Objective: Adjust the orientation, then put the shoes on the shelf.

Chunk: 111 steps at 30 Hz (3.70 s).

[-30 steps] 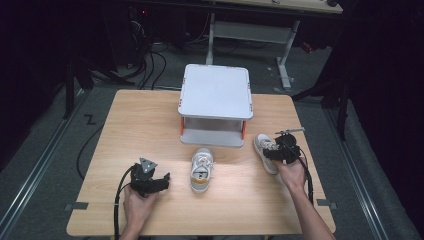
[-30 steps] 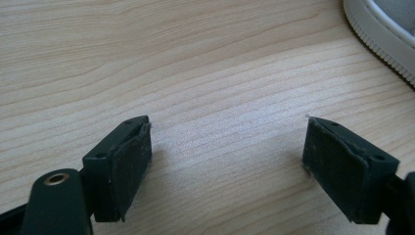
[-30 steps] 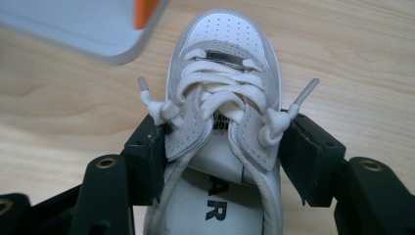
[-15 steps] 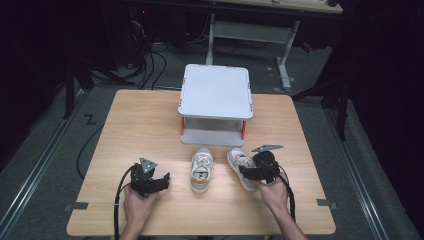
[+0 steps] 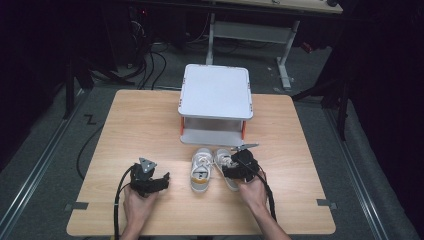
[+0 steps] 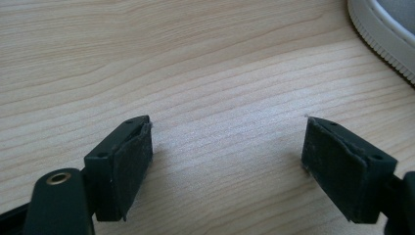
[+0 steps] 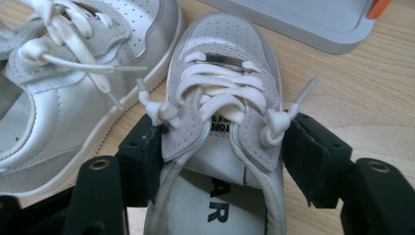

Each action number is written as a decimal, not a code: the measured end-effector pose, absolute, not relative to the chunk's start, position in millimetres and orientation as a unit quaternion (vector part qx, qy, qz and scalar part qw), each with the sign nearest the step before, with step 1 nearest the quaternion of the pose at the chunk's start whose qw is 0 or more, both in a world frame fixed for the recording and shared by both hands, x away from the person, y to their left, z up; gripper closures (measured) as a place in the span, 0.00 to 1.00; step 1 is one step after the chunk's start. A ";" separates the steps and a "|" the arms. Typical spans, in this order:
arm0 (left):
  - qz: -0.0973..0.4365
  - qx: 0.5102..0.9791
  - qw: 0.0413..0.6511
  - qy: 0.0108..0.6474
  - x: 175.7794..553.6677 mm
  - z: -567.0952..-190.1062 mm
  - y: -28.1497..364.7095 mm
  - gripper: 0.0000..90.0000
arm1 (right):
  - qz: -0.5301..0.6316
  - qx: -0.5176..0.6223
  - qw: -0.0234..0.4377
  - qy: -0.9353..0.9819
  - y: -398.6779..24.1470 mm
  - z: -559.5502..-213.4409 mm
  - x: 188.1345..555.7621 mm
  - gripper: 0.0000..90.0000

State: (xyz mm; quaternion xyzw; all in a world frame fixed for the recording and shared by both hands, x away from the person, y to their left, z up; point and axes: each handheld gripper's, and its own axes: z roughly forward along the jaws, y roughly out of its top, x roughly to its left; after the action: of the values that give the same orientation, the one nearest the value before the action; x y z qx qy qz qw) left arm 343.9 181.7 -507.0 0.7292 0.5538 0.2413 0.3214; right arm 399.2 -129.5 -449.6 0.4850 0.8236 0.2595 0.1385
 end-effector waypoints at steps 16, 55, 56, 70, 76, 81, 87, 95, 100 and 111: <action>0.242 0.728 0.321 0.555 344.1 -507.0 181.7 0.21 | 0.287 0.492 0.065 0.820 -139.1 -442.1 397.5 0.30; 0.239 0.731 0.314 0.558 345.0 -505.9 179.8 0.19 | 0.363 0.503 0.189 0.762 -221.7 -479.9 371.9 0.37; 0.237 0.732 0.312 0.557 345.2 -505.1 179.6 0.19 | 0.355 0.506 0.202 0.760 -223.6 -483.3 372.7 0.38; 0.174 0.738 0.368 0.539 331.8 -449.6 162.4 0.28 | 0.303 0.514 0.277 0.753 -233.1 -501.7 376.2 0.39; 0.148 0.774 0.379 0.485 319.3 -415.6 118.7 0.22 | 0.306 0.516 0.271 0.753 -233.9 -501.7 377.1 0.39; 0.127 0.796 0.362 0.468 321.8 -408.3 88.1 0.23 | 0.304 0.509 0.278 0.756 -232.5 -501.8 375.9 0.39; 0.109 0.808 0.332 0.474 337.3 -414.8 61.9 0.28 | 0.305 0.511 0.275 0.755 -233.3 -501.8 375.1 0.39; 0.079 0.806 0.308 0.498 352.0 -425.5 43.2 0.35 | 0.306 0.512 0.273 0.755 -234.0 -501.8 375.2 0.39; 0.090 0.794 0.311 0.515 356.1 -428.5 32.4 0.31 | 0.305 0.512 0.274 0.755 -234.0 -501.7 375.1 0.39; 0.157 0.753 0.319 0.553 348.9 -449.6 7.7 0.29 | 0.304 0.515 0.274 0.753 -234.1 -501.7 375.0 0.39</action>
State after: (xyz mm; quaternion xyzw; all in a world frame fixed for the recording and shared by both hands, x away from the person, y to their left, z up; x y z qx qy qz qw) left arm 348.9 7.7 -449.6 0.7533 0.5531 0.1574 0.3191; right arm 375.0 -234.1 -501.7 0.5148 0.7532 0.3040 0.2743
